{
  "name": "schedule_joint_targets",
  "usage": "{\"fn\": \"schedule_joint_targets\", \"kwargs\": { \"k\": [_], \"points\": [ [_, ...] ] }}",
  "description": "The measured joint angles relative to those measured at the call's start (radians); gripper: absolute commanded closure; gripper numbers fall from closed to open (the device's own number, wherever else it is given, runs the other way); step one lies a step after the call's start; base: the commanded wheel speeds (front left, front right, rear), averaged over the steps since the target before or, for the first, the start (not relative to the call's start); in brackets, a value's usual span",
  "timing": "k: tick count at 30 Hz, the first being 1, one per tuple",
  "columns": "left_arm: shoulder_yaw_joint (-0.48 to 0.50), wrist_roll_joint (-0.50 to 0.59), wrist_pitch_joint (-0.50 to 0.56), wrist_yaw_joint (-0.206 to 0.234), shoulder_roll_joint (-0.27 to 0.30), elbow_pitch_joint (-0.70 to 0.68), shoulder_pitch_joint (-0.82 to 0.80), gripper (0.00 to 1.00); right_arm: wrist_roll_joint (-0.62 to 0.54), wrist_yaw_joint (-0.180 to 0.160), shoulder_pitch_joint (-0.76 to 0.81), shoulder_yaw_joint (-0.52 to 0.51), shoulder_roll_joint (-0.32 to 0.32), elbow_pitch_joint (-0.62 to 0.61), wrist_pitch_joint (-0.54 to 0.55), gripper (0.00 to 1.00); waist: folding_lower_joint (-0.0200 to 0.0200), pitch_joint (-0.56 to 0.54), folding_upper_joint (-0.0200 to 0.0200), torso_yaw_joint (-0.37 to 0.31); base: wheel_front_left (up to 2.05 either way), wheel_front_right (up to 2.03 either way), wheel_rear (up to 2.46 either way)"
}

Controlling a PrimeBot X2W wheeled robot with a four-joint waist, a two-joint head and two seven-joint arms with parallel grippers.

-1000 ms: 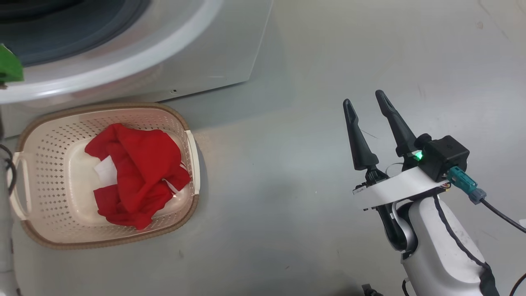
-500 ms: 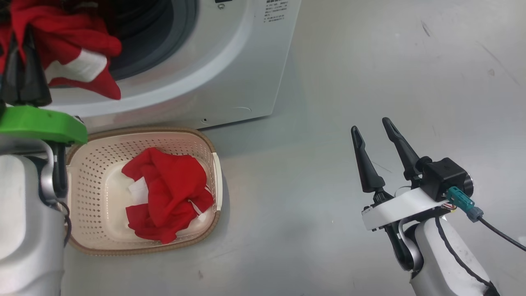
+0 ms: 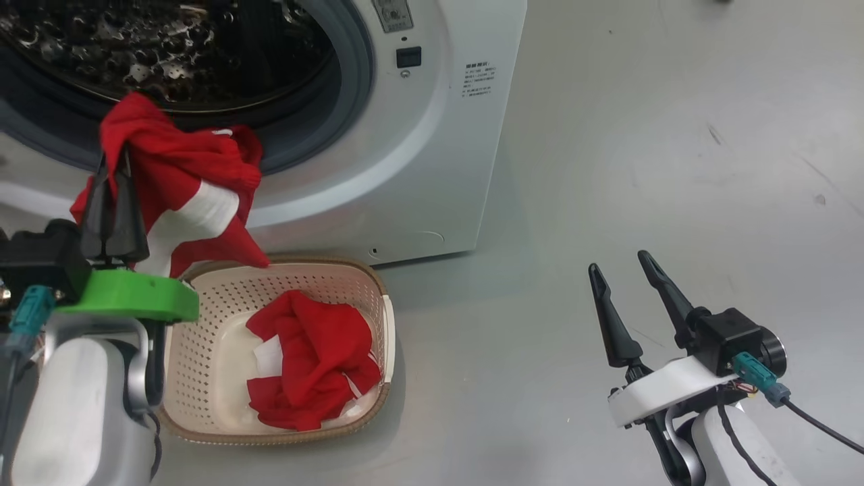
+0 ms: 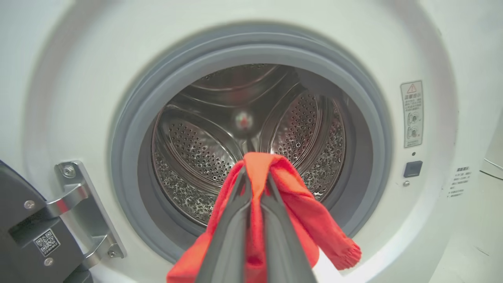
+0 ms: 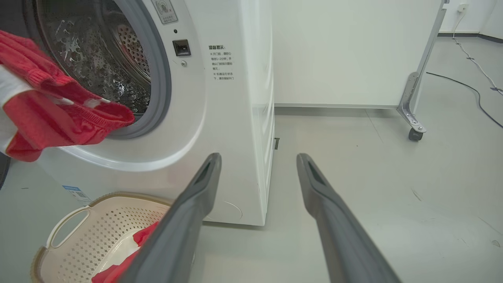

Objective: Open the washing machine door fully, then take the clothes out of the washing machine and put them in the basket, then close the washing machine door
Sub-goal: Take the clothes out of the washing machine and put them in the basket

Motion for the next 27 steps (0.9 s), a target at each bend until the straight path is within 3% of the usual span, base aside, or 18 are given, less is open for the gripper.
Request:
{"fn": "schedule_joint_targets", "kwargs": {
  "k": [15,27],
  "points": [
    [-0.012,0.005,-0.008,0.019,-0.025,-0.155,0.157,1.0,-0.014,-0.009,0.09,-0.003,-0.005,0.002,0.0,0.0,0.0,-0.129,0.0,0.029,0.0,0.0,0.0],
    [-0.023,-0.003,0.015,0.032,-0.063,-0.235,0.24,1.0,-0.013,-0.009,0.101,0.0,-0.002,-0.038,0.0,0.0,0.0,-0.107,0.0,0.031,0.0,0.0,0.0]
  ]
}}
